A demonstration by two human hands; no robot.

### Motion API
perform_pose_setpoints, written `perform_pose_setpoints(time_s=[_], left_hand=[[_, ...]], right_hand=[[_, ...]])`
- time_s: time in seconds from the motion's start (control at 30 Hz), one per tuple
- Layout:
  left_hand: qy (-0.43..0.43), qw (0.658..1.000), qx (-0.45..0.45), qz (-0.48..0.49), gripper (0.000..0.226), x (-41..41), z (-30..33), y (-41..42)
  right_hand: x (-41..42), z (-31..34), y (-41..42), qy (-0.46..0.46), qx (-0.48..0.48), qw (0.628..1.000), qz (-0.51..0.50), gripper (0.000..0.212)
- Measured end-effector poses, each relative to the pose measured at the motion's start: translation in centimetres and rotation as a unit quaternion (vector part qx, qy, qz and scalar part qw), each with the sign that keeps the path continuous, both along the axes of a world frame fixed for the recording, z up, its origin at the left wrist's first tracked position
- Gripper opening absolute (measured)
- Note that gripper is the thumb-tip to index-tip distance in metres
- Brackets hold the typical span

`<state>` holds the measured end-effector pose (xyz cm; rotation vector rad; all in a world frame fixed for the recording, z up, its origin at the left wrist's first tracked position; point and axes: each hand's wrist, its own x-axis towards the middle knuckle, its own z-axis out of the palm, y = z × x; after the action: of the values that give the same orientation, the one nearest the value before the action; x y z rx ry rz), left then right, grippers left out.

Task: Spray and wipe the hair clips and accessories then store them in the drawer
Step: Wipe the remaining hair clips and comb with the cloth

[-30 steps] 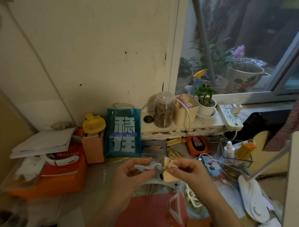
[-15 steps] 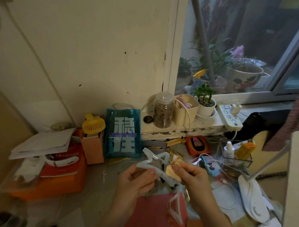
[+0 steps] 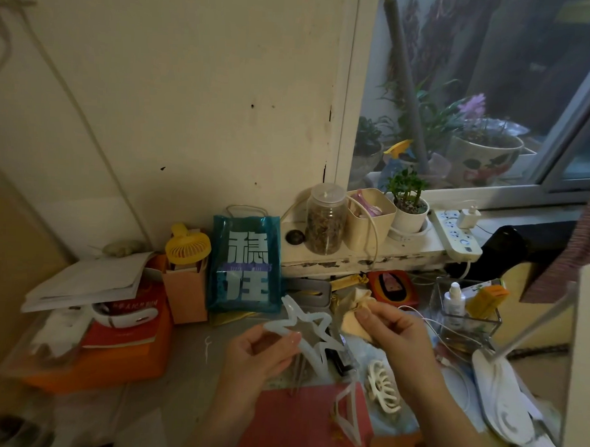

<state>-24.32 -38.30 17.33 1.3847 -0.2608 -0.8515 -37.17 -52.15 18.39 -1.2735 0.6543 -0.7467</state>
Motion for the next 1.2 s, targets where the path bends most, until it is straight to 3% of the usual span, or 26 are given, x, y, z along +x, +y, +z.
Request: perform_pose_setpoints(time_s=[0.2, 0.3, 0.4, 0.53, 0.7, 1.0, 1.2], left_hand=[[-0.062, 0.998, 0.023, -0.011, 0.010, -0.9, 0.2, 0.0], [-0.060, 0.998, 0.020, -0.017, 0.007, -1.0, 0.4, 0.2], [-0.067, 0.998, 0.014, -0.010, 0.006, -1.3, 0.7, 0.2], [-0.072, 0.997, 0.013, 0.005, 0.013, -1.5, 1.0, -0.1], [-0.083, 0.996, 0.022, -0.001, 0.014, -1.2, 0.9, -0.2], [-0.069, 0.997, 0.035, -0.026, 0.015, -0.6, 0.6, 0.0], [-0.048, 0.997, 0.020, -0.051, 0.013, -0.1, 0.9, 0.5]], right_hand=[[0.9, 0.1, 1.6, 0.064, -0.089, 0.990, 0.088, 0.023], [1.2, -0.5, 1.9, 0.096, -0.131, 0.985, 0.052, 0.047], [1.3, -0.4, 2.2, 0.097, -0.160, 0.982, 0.018, 0.047], [1.4, -0.5, 2.7, 0.072, -0.104, 0.992, -0.006, 0.030], [1.2, -1.1, 3.0, 0.064, -0.036, 0.997, -0.018, 0.034], [0.3, -1.1, 2.9, 0.026, 0.086, 0.996, 0.015, 0.017], [-0.2, -1.1, 1.1, 0.006, 0.105, 0.994, -0.002, 0.013]])
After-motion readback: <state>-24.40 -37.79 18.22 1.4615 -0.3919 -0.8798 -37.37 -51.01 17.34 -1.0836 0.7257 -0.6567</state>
